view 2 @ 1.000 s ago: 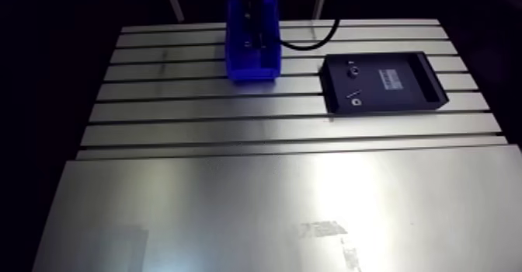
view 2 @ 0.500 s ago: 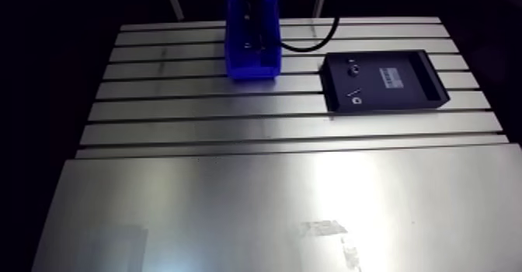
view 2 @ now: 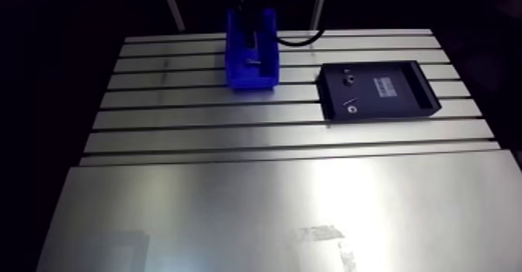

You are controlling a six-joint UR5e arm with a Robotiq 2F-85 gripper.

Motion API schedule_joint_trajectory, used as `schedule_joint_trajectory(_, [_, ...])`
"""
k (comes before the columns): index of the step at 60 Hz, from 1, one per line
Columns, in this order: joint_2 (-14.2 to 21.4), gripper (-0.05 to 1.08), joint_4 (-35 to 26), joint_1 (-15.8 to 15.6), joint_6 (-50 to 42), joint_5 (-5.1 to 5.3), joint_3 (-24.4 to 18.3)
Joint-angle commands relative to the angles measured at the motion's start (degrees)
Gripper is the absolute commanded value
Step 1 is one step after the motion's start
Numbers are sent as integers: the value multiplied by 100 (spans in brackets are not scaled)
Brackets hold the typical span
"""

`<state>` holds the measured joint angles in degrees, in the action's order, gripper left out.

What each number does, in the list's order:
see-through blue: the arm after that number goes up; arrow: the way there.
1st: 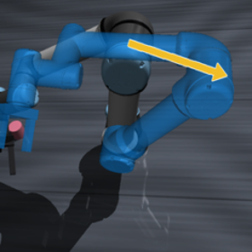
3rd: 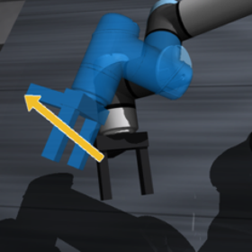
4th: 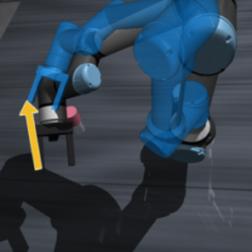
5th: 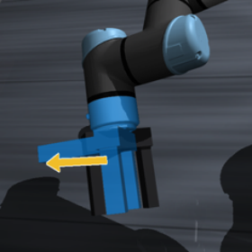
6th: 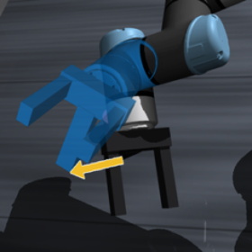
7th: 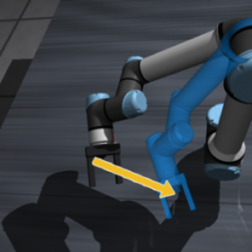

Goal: Pick up the M10 bolt from the tray and put it into the blue bin.

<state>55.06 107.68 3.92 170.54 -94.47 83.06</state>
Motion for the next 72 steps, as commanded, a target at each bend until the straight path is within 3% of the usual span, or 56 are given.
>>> schedule_joint_trajectory(1, [273,0,-196,-22,-23,62,-189])
schedule_joint_trajectory(13, [648,0,-773,-6,-96,321,-500])
schedule_joint_trajectory(20, [875,0,-1029,20,-378,355,-564])
schedule_joint_trajectory(29, [1127,0,-1103,38,-1581,373,-727])
schedule_joint_trajectory(37, [1274,0,-1072,56,-2836,298,-830])
schedule_joint_trajectory(39, [1403,0,-1101,65,-3505,262,-847])
schedule_joint_trajectory(43, [1473,0,-1111,65,-3841,237,-849])
schedule_joint_trajectory(45, [1599,0,-1122,74,-4478,129,-802])
schedule_joint_trajectory(46, [1599,0,-1122,74,-4478,129,-802])
schedule_joint_trajectory(47, [1652,0,-1129,74,-4779,37,-782])
schedule_joint_trajectory(48, [1652,0,-1129,74,-4779,37,-782])
schedule_joint_trajectory(49, [1690,0,-1153,82,-5063,-51,-772])
schedule_joint_trajectory(51, [1740,0,-1201,83,-5330,-102,-748])
schedule_joint_trajectory(60, [1845,0,-1728,226,-6435,-95,-708])
schedule_joint_trajectory(72, [2059,0,-2011,384,-7019,-86,-708])
